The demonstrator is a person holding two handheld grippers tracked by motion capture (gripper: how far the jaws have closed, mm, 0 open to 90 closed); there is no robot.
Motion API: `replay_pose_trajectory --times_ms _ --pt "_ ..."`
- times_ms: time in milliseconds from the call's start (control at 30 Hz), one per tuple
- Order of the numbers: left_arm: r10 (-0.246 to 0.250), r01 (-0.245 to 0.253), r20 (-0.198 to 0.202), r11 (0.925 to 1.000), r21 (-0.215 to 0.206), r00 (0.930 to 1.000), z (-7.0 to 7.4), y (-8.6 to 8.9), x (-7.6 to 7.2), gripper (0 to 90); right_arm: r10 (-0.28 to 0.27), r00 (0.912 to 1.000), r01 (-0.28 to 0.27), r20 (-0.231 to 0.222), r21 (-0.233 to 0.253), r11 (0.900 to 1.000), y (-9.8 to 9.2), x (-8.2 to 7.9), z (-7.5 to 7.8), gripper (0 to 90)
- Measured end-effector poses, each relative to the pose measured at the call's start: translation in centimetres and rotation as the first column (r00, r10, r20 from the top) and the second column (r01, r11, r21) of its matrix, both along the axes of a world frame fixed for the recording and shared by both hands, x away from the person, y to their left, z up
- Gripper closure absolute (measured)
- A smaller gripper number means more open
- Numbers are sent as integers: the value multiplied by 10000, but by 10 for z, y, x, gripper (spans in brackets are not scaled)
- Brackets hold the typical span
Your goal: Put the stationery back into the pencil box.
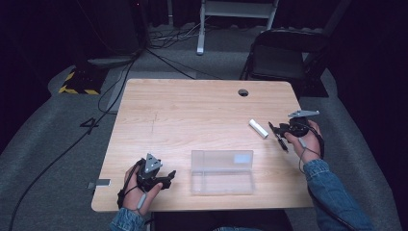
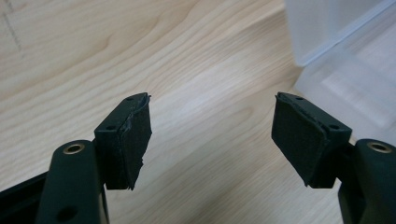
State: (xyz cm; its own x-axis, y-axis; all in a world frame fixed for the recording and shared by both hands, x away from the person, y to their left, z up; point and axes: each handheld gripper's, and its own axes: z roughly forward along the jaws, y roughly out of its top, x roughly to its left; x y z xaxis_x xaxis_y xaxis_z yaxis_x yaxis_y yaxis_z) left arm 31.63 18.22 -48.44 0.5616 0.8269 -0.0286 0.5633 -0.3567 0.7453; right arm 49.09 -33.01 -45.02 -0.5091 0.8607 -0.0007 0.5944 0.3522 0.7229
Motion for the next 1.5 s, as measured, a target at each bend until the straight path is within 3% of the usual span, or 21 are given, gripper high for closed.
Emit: replay_pose_trajectory --times_ms 200,500,700,867,1067,1500 --pt "428 -423 -169 9986 320 9989 -8 12 3 274 -353 9987 344 -378 -240 9991 1 15 -6 592" --pt "255 -228 -345 9968 765 9991 -17 19 8 262 -642 9950 589 -771 -690 9959 6 31 -17 637" --pt "319 -301 -408 9985 448 9987 -20 21 10 238 -835 9914 745 -1006 -902 9931 9 36 -23 659" --pt "275 -253 -455 9985 490 9986 -19 21 11 232 -1032 9864 911 -1280 -971 9911 8 38 -28 691" --pt "310 -290 -485 9987 417 9983 -20 20 11 224 -1080 9823 962 -1530 -827 9919 7 38 -30 795" --pt "165 -140 -509 9987 485 9986 -20 17 13 206 -1209 9823 1090 -1428 -883 9901 8 35 -20 810"
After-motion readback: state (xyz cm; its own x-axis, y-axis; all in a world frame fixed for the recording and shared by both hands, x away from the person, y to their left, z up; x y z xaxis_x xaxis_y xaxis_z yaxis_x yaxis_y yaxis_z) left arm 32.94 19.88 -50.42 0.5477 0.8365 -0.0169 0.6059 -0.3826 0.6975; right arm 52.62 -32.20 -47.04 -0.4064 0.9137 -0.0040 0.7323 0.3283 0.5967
